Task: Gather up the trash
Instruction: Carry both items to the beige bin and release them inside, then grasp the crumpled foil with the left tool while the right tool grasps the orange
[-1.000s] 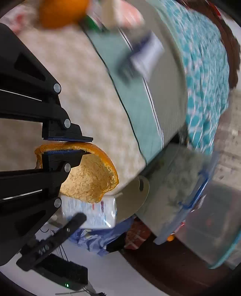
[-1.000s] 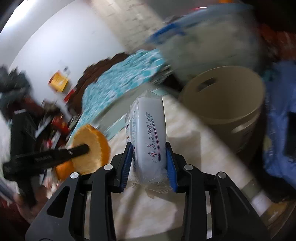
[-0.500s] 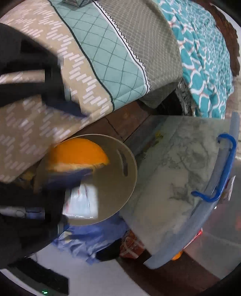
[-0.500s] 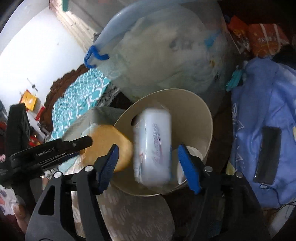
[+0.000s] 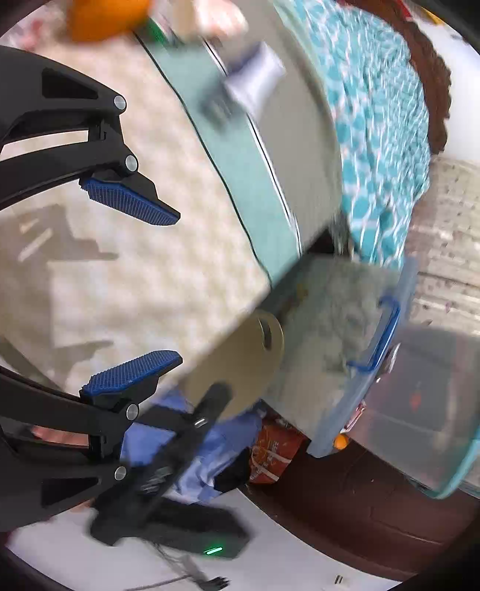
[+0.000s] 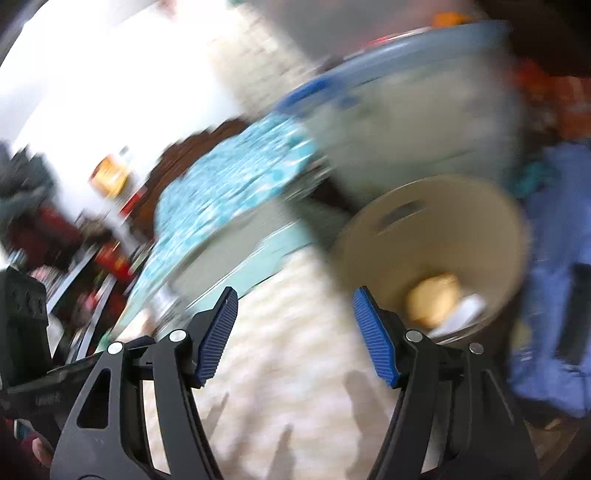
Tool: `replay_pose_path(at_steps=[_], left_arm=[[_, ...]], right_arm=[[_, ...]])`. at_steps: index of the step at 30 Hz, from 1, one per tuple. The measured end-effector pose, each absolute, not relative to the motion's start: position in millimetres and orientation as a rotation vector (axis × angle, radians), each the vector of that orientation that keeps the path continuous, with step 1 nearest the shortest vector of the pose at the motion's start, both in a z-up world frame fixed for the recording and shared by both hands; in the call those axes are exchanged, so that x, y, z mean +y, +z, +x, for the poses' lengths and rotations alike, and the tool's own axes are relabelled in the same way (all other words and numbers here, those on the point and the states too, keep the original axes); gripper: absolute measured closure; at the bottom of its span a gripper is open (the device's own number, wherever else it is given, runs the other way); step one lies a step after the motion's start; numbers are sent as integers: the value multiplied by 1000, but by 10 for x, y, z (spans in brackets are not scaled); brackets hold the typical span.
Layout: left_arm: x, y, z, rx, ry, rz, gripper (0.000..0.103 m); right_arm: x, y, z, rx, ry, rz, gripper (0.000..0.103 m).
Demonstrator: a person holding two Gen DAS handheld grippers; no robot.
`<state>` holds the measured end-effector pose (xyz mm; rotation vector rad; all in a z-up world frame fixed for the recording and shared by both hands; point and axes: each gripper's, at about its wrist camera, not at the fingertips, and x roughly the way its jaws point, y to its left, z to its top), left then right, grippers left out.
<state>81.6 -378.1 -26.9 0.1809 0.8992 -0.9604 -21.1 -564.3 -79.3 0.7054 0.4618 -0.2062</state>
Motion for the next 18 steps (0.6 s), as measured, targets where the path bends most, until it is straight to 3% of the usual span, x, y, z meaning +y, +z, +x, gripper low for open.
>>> replay_pose_path(at_steps=[6,10,12,18], left_arm=[[-1989,-256,935,841,-711,116,37],[-1185,-388,1056,886,-538,-13,37],[-1002,-466,1104,907,-511,-88,36],[-1163,-700,1254,934,-486,-74,31]], right_arm=[[-4505,-728,495,589,71,601,37],[-3760,-686,954,671,217,511,33],[-3528,-691,1181,702,265,510,24],[-3407,-957,1734,817,268,670,24]])
